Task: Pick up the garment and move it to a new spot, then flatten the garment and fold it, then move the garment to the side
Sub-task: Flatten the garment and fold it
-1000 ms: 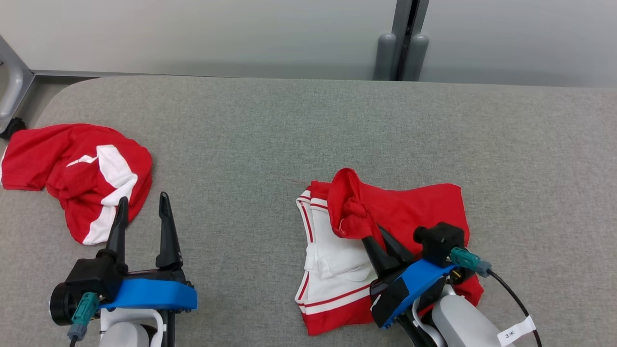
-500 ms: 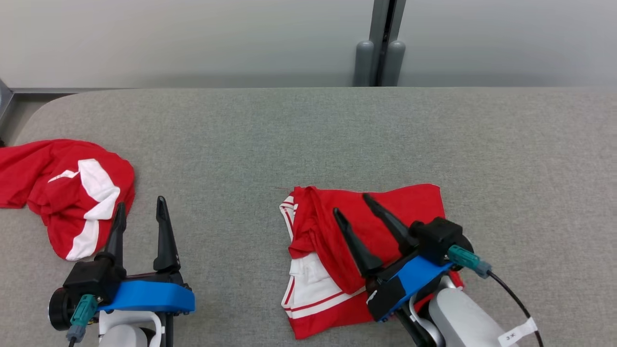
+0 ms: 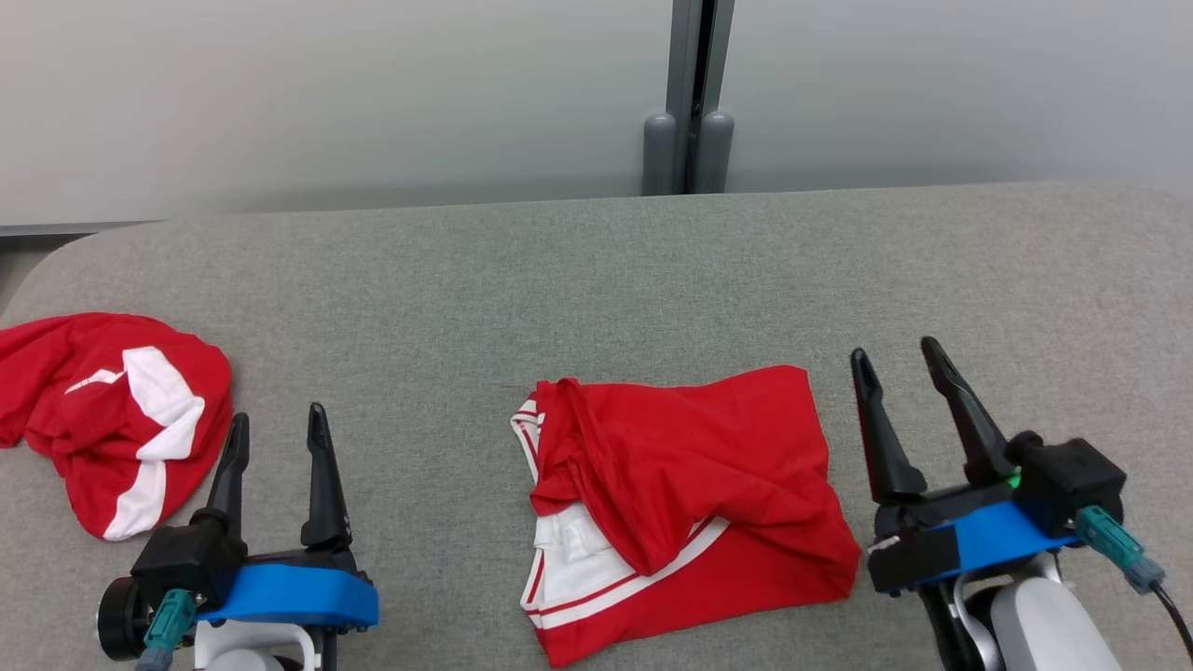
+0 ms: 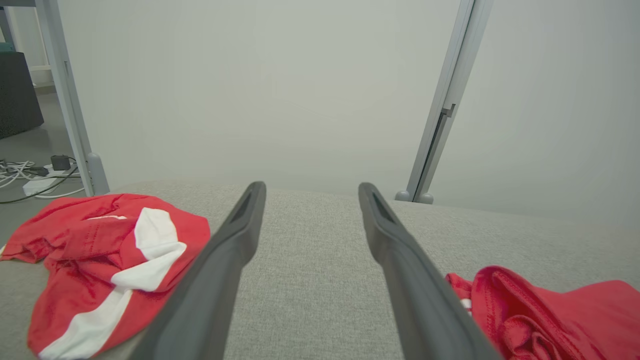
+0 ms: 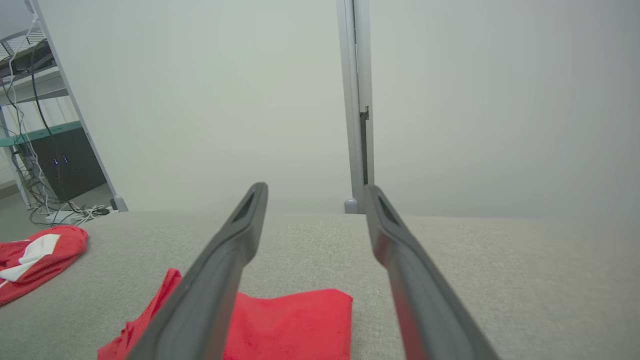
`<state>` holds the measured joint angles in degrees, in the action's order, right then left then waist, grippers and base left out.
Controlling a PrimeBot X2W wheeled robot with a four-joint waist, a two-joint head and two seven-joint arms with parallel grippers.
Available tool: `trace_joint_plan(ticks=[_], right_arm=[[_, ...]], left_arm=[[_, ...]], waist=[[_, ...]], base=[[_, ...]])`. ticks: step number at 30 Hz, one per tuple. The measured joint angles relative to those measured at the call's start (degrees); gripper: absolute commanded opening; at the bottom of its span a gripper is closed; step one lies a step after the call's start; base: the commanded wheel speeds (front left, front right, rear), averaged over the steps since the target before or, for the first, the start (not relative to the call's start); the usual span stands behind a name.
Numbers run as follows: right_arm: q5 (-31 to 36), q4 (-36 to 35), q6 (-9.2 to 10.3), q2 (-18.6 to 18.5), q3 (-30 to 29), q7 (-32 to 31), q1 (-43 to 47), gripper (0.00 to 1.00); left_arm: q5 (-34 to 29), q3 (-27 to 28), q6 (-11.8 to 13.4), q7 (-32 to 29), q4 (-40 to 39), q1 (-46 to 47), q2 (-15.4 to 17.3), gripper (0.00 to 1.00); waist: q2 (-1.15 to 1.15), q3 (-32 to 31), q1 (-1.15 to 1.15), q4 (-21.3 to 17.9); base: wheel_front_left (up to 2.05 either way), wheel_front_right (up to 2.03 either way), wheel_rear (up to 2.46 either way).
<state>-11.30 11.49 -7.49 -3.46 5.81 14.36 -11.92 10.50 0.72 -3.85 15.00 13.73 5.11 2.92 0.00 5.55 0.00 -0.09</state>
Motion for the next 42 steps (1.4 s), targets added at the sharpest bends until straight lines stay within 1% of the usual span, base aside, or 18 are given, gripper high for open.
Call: trace_joint_plan(ticks=[3, 6, 12, 16, 21, 26, 32, 33, 35, 42], right_arm=[[1.2, -1.9, 0.0, 0.0, -3.2, -0.6, 2.9, 1.0], [1.8, -3.6, 0.0, 0.1, -4.9, -1.3, 5.8, 1.0], [2.1, -5.4, 0.0, 0.4, -6.4, -2.3, 9.1, 1.0], [2.0, -6.2, 0.0, 0.5, -6.6, -3.0, 9.0, 1.0], [1.9, -6.3, 0.0, 0.5, -6.8, -3.2, 8.9, 1.0], [1.9, -6.1, 0.0, 0.5, -6.7, -3.3, 8.6, 1.0], [1.6, -5.7, 0.0, 0.6, -6.7, -3.2, 8.0, 1.0], [1.6, -5.5, 0.0, 0.6, -6.8, -3.1, 7.8, 1.0], [1.5, -5.5, 0.0, 0.6, -6.9, -2.8, 7.5, 1.0], [1.0, -4.8, 0.0, 0.6, -7.1, -2.1, 7.3, 1.0]], left_arm=[[0.0, 0.0, 0.0, 0.0, -0.1, -0.4, 0.0, 1.0], [-0.2, 0.0, 0.0, 0.0, -0.2, -0.9, 0.0, 1.0], [-0.5, -0.3, -0.1, 0.0, -0.3, -1.6, 0.0, 1.0], [-1.0, -2.2, -0.6, 0.0, -0.3, -1.6, 0.0, 1.0], [-1.0, -8.3, -1.8, 0.0, 1.2, -0.4, 0.0, 1.0], [-0.9, -16.4, -2.8, -0.3, 4.2, 1.3, 0.0, 1.0], [-0.5, -24.7, -3.3, -3.6, 6.4, 3.1, 0.1, 1.0], [0.2, -27.4, -3.5, -4.6, 6.6, 3.3, 0.6, 1.0], [1.1, -30.0, -3.5, -5.4, 6.7, 3.5, 1.5, 1.0], [4.8, -36.5, -3.6, -6.9, 6.5, 3.6, 3.8, 1.0]], waist=[[0.0, -0.5, 0.0, 0.0], [0.0, -0.8, 0.0, -0.1], [0.0, -1.0, -0.02, -0.1], [0.0, -0.7, -0.01, 0.0], [0.0, -0.5, -0.01, 0.3], [0.0, 0.0, -0.01, 0.1], [0.0, 1.3, 0.0, -1.0], [0.0, 1.8, 0.0, -1.4], [0.0, 2.3, 0.0, -1.8], [0.0, 3.7, 0.0, -2.9]], base=[[0.0, 0.0, 0.0], [0.0, 0.0, 0.0], [0.0, 0.0, 0.0], [0.0, 0.0, 0.0], [0.0, 0.0, 0.0], [0.0, 0.0, 0.0], [0.0, 0.0, 0.0], [0.0, 0.0, 0.0], [0.0, 0.0, 0.0], [0.0, 0.0, 0.0]])
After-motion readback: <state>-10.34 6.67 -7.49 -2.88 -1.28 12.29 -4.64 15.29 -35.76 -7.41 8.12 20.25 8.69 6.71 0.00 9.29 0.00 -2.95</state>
